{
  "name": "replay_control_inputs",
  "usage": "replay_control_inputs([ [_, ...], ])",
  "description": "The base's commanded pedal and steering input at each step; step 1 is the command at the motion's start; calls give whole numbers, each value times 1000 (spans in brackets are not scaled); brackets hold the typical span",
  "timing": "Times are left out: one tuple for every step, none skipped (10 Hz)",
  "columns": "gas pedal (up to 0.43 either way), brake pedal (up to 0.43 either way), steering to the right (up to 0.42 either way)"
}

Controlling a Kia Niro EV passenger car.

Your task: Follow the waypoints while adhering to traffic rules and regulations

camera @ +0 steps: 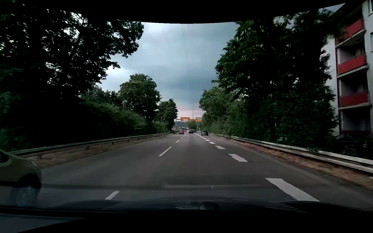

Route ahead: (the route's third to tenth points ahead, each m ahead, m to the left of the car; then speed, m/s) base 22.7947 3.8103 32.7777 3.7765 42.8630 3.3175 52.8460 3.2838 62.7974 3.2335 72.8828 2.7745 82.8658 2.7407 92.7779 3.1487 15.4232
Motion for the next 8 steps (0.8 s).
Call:
replay_control_inputs([
  [98,0,-2],
  [98,0,-2],
  [98,0,-2],
  [87,0,-2],
  [87,0,-2],
  [87,0,-2],
  [79,0,-2],
  [79,0,-2],
])
